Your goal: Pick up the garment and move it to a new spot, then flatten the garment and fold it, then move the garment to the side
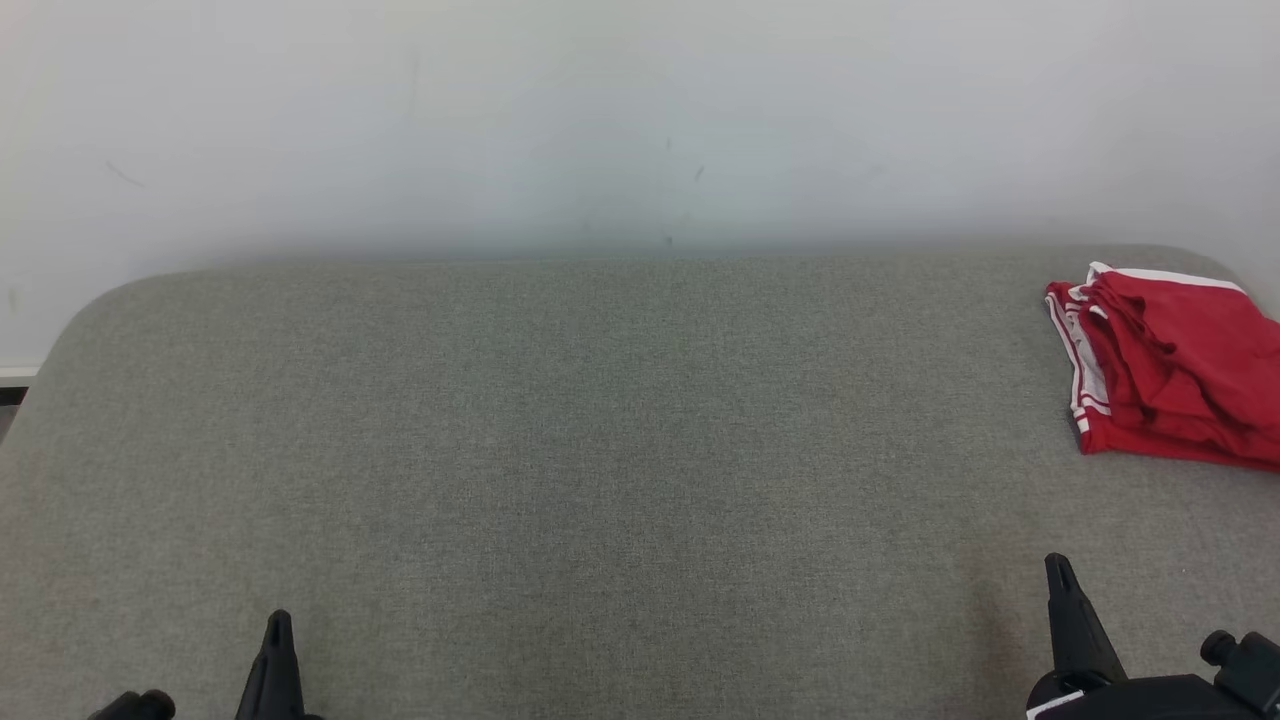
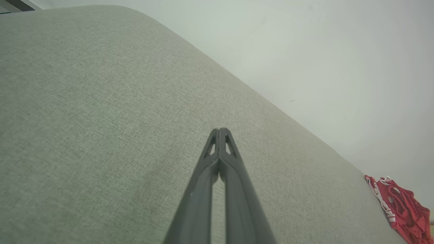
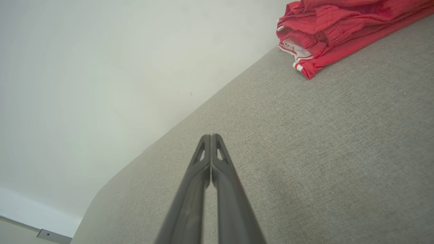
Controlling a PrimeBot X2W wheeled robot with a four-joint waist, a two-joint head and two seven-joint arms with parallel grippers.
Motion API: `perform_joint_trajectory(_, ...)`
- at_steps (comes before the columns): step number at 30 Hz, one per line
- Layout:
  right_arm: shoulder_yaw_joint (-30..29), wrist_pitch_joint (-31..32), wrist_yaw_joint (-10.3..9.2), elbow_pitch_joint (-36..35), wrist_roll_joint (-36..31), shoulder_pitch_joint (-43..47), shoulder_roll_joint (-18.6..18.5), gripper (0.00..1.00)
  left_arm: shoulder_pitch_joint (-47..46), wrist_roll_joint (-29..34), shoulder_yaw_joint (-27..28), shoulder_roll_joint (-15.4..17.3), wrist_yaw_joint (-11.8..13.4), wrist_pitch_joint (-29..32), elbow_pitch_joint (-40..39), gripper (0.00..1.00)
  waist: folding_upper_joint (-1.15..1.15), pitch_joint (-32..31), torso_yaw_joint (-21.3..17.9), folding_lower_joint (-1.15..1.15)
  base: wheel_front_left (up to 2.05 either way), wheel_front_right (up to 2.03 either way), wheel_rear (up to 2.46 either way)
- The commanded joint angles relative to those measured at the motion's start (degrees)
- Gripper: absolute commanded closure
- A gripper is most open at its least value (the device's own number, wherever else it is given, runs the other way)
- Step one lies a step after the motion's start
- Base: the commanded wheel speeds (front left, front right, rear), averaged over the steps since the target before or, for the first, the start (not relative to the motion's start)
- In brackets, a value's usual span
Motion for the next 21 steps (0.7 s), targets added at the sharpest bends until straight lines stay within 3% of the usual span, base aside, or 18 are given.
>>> perform_joint_trajectory(1, -0.4, 0.3, -0.04, -0.5, 1.8, -1.2, 0.0, 1.00, -1.6, -2.1, 0.5, 0.0, -0.3, 0.5, -0.6, 1.00, 0.00, 0.0, 0.0, 0.00, 0.00, 0.00, 0.00)
perform_joint_trajectory(21, -1.7, 3.2, -0.06, 0.5, 14.8, -3.1, 0.7, 1.00, -3.0, -15.3, 2.3, -1.2, -1.8, 4.1, -0.2, 1.00, 0.00, 0.1, 0.0, 0.00, 0.00, 0.00, 0.00)
